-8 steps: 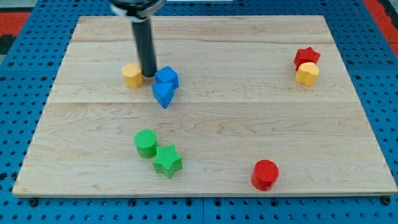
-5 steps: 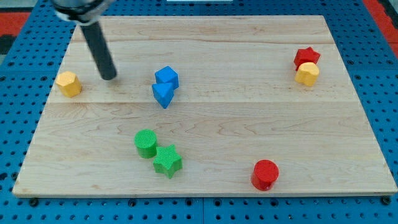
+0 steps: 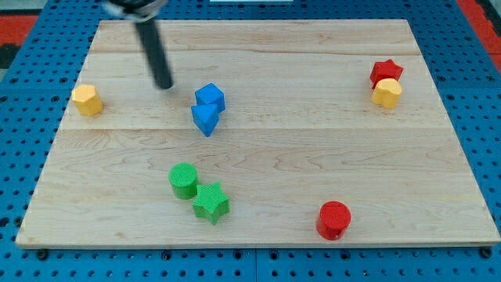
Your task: Move yellow heart closer to blue triangle
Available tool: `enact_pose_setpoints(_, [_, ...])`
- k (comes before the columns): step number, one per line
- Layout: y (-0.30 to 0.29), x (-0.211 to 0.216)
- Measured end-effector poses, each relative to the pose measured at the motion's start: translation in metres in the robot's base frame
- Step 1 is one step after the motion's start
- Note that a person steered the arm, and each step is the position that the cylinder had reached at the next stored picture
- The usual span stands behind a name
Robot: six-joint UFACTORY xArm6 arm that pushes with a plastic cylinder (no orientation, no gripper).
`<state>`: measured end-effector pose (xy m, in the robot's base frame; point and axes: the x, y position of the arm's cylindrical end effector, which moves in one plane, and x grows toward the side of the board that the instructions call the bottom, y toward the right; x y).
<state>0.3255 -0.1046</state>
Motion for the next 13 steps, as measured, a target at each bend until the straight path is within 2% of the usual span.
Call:
enact_pose_setpoints(1, [0.112,-0.042])
enact_pose_setpoints(2, [0.220,0.005])
enact_pose_setpoints(3, [0.238,0.084])
enact_pose_setpoints(4, [0.318,0.101])
enact_pose_setpoints(5, [0.366,0.073])
enact_pose_setpoints(6, [0.340,0.055])
enact_pose_setpoints(7, [0.281,0.040])
enact_pose_setpoints(8, [0.222,0.034])
enact_pose_setpoints(9, [0.193,0.034])
enact_pose_setpoints(13, [0.194,0.044])
